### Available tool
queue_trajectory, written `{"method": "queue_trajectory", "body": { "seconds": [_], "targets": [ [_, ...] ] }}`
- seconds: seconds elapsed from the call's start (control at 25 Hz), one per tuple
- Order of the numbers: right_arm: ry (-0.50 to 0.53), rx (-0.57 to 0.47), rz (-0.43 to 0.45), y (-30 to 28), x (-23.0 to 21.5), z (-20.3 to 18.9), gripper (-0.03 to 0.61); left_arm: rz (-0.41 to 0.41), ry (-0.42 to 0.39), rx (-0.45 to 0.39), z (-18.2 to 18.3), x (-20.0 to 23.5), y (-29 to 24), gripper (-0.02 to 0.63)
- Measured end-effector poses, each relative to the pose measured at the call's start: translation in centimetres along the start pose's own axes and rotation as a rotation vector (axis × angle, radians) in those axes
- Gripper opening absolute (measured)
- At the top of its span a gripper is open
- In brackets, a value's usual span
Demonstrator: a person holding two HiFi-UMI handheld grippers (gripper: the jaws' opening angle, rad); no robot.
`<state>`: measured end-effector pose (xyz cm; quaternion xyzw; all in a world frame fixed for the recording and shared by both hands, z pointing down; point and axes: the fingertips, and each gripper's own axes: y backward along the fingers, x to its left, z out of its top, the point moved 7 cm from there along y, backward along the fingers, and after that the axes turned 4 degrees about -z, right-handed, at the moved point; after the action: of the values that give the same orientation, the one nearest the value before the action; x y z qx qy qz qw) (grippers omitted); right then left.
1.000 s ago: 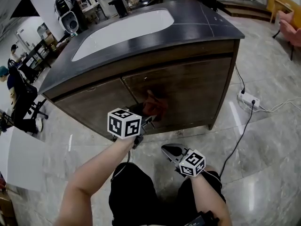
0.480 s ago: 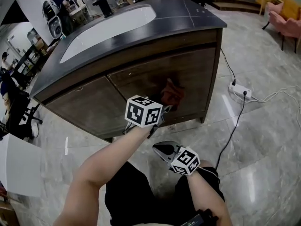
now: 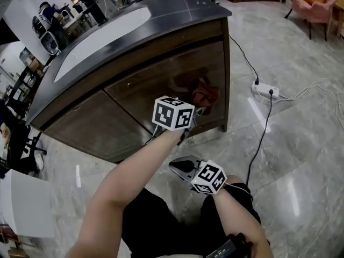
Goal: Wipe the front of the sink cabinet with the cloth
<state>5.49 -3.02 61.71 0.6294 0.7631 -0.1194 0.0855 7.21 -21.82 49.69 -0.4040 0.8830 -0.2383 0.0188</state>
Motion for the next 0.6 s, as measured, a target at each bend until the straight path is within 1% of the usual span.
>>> {"method": "queue_trajectory", "body": {
  "seconds": [0.36,0.48,0.6],
  "targets": [
    [-0.013,0.042,-0.008,1.7,0.4,-0.2,0.012,-0.043,0.016,0.018,0.0,-1.2,-4.5,0.133],
    [-0.020,0.039,-0.014,2.3,0.5,-0.1,0.012,-0.059,0.013,0.025,-0.3,-1.9,-6.1,0.133],
    [-0.028,0.038,-0.012,2.5,0.6,-0.1,0.012,-0.060,0.003,0.052,-0.9,-2.4,-7.2,0.133]
  ]
}}
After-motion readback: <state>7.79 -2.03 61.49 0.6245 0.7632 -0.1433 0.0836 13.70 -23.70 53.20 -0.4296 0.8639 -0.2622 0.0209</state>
